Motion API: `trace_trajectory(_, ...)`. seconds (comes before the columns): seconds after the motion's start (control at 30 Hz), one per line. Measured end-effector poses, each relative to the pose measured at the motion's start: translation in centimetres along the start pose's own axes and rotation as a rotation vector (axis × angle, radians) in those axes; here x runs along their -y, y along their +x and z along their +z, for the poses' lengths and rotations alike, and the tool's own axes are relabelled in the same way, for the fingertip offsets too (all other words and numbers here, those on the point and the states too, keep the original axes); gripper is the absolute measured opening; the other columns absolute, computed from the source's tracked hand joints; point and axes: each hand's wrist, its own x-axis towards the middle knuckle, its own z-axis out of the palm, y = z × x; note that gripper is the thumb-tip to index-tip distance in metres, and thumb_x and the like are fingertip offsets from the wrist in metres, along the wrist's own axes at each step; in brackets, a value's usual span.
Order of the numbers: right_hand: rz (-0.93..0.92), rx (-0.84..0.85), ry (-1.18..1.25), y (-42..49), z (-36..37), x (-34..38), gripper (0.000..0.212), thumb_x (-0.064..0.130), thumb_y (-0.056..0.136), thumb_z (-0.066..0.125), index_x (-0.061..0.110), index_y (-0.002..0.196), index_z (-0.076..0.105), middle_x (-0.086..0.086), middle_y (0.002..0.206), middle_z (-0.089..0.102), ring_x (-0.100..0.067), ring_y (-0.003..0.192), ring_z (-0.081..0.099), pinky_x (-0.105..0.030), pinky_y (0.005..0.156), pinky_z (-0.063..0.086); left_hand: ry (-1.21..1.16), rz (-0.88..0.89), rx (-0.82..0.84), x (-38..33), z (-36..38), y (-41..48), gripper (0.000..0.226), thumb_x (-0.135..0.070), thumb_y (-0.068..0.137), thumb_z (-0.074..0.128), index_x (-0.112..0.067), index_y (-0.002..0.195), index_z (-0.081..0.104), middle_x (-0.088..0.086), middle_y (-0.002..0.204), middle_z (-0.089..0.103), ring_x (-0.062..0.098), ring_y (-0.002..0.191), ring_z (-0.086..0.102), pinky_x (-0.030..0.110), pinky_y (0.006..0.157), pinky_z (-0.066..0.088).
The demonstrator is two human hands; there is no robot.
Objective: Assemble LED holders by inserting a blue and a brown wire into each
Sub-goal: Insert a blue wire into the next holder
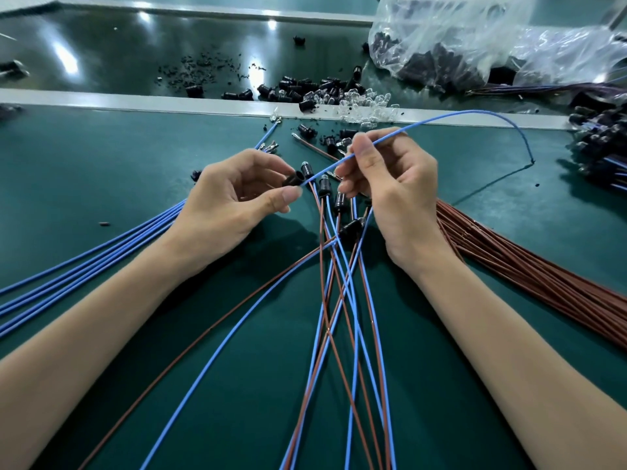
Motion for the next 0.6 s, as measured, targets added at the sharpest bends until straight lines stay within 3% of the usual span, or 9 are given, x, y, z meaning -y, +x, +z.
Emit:
trace_trajectory(0.13, -0.024, -0.052, 0.014, 0.26, -0.27, 0.12, 0.013, 0.01, 0.096, 0.054, 0.012, 0.084, 0.057, 0.002, 0.061, 0.067, -0.011, 0.051, 0.06, -0.021, 0.052, 0.048, 0.037, -0.013, -0.019, 0.12, -0.25, -0.01, 0.019, -0.025, 0.07, 0.071, -0.022, 0.088, 0.065, -0.011, 0.075, 0.069, 0.004, 0.067, 0.063, 0.015, 0.073, 0.051)
trace_trajectory(0.47, -0.016, 0.098, -0.09, -0.03, 0.19, -0.34, 0.01, 0.006, 0.093, 0.058, 0.013, 0.085, 0.058, 0.005, 0.063, 0.069, -0.009, 0.053, 0.064, -0.019, 0.054, 0.051, 0.137, -0.013, -0.005, 0.04, 0.09, -0.19, 0.015, -0.031, 0.071, 0.071, -0.028, 0.085, 0.067, -0.017, 0.071, 0.068, -0.001, 0.065, 0.059, 0.009, 0.068, 0.047)
trace_trajectory(0.6, -0.033, 0.051, -0.114, 0.2, 0.08, -0.57, 0.009, 0.009, 0.093, 0.059, 0.012, 0.085, 0.058, 0.005, 0.062, 0.068, -0.008, 0.052, 0.063, -0.02, 0.053, 0.05, 0.196, -0.004, 0.003, 0.03, 0.15, -0.3, 0.014, -0.035, 0.073, 0.069, -0.031, 0.087, 0.067, 0.0, 0.075, 0.068, 0.014, 0.068, 0.057, 0.026, 0.067, 0.048)
